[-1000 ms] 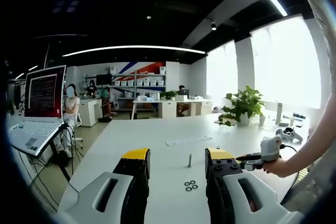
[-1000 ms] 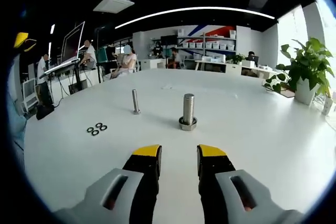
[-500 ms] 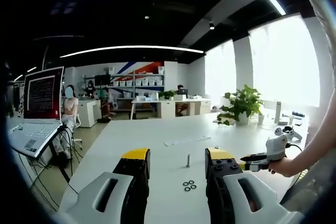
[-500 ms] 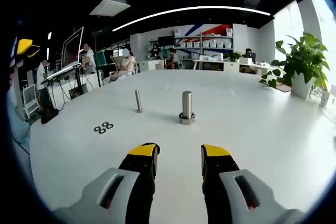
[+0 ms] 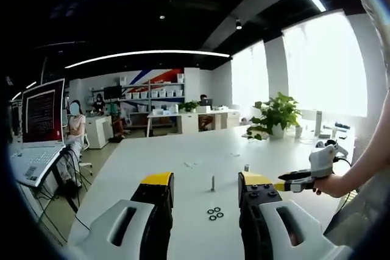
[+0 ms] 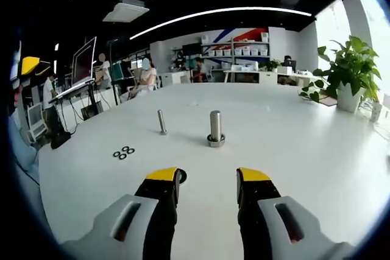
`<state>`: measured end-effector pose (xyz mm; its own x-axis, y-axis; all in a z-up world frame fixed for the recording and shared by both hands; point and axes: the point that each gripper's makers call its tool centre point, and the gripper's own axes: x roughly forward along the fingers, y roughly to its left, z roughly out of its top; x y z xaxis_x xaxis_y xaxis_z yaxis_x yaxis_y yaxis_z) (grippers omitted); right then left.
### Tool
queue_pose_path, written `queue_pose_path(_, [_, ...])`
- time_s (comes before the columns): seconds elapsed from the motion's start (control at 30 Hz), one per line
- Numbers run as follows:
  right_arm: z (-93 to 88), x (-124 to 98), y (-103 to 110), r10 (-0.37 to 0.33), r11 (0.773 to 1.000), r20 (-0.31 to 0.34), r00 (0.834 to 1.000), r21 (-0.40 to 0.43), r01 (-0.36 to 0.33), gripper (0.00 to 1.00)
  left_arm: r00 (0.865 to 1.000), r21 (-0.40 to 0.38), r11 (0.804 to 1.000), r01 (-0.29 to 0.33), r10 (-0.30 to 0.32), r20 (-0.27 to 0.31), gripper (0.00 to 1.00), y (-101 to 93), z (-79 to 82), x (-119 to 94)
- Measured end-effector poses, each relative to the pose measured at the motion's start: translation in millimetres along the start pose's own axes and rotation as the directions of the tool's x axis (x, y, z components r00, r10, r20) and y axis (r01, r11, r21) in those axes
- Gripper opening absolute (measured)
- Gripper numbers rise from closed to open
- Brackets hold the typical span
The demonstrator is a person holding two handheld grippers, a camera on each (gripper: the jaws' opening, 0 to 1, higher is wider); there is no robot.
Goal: Place the washer onto the threaded stud by aligning its center hole with the stud, sliding it down to the base, and recovering from edge contact or off-axis alignment until the washer reaches the visible bottom stop.
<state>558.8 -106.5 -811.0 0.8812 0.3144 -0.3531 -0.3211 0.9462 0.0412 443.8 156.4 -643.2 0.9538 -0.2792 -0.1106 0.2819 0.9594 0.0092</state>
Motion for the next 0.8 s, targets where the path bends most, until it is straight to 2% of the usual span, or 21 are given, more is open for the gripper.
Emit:
queue_pose_path(0.3, [-2.4,6.2,7.5,0.041,0.999,-0.014,0.999,-0.016,-0.041,0.4,1.0,0.02,1.0,0.022,-0.022,-0.019,0.41,-8.2,-6.6,11.9])
queue_pose_path(0.57, [-5.0,13.0,15.7,0.095,0.994,-0.034,0.995,-0.051,-0.097,0.41,0.996,0.029,0.997,0.068,-0.066,-0.055,0.41,-19.9,-23.0,29.8])
queue_pose_path(0.8, [-8.9,19.1,16.9,0.155,0.985,-0.059,0.986,-0.074,-0.159,0.4,0.99,0.049,0.992,0.12,-0.116,-0.086,0.41,-38.4,-40.7,51.9])
